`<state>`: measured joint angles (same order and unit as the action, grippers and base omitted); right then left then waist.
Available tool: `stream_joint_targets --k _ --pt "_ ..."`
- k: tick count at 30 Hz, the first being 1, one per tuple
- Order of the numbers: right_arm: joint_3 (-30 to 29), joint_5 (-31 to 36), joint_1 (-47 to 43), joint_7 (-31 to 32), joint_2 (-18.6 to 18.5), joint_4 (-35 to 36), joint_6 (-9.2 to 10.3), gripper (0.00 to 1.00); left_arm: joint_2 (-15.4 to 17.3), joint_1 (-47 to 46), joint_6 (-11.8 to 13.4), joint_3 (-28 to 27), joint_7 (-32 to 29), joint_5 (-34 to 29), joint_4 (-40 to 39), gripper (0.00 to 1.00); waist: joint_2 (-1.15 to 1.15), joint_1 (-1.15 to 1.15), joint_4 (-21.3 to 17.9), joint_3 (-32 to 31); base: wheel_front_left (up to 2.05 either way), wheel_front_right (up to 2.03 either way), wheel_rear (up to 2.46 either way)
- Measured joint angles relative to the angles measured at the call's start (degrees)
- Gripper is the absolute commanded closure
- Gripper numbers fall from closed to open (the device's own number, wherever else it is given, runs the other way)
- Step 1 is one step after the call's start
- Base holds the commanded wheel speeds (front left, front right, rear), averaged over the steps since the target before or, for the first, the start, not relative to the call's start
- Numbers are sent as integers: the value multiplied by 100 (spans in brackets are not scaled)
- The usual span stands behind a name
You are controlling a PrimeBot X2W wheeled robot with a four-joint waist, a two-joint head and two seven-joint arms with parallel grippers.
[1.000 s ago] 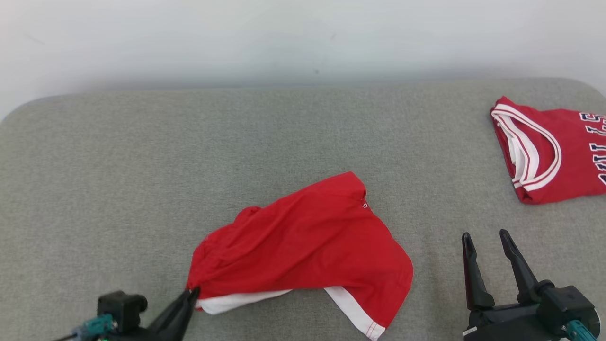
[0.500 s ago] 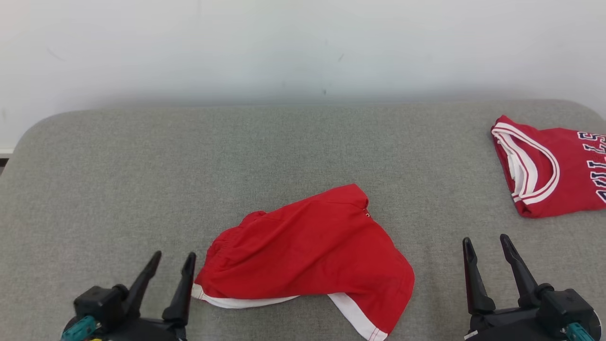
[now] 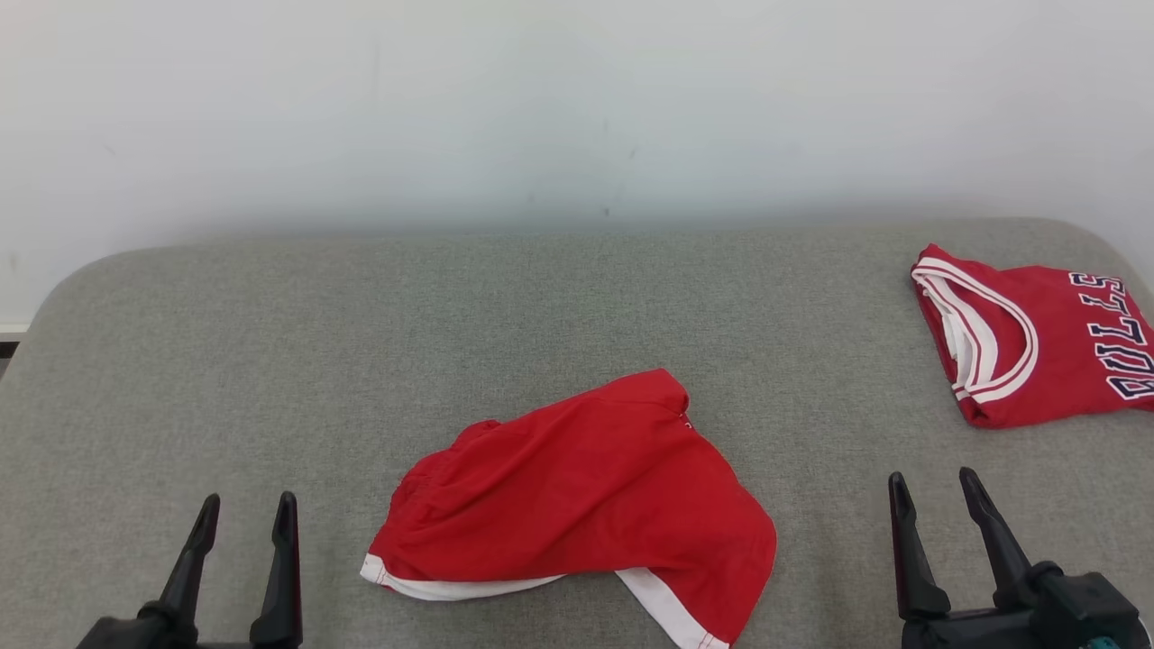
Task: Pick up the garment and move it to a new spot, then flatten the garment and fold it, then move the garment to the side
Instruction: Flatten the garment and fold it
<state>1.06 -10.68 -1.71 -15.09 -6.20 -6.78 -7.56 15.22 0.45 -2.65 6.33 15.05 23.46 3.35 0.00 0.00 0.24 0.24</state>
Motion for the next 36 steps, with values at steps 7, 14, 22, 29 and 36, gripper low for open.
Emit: stream_joint_targets --k 7,14,22,29,36 --pt "-69 -30 -124 0 74 7 0 0 -408 322 -293 -523 0 -568 12 0 0 0 32 -18 0 0 0" --pt "-60 -31 -205 0 148 -40 0 0 -659 423 -399 -851 0 -894 123 0 0 0 40 -12 0 0 0" --pt "33 -30 -203 0 157 -100 0 0 -766 420 -455 -927 0 -1006 245 0 0 0 43 -6 0 0 0" --pt "469 -91 -165 0 101 -416 0 0 -108 104 -476 183 0 -724 697 0 1 0 62 109 0 0 0" --pt "1158 -294 -61 -1 137 -1028 0 0 411 -477 -477 1079 0 -254 1323 0 1 1 28 341 0 0 0"
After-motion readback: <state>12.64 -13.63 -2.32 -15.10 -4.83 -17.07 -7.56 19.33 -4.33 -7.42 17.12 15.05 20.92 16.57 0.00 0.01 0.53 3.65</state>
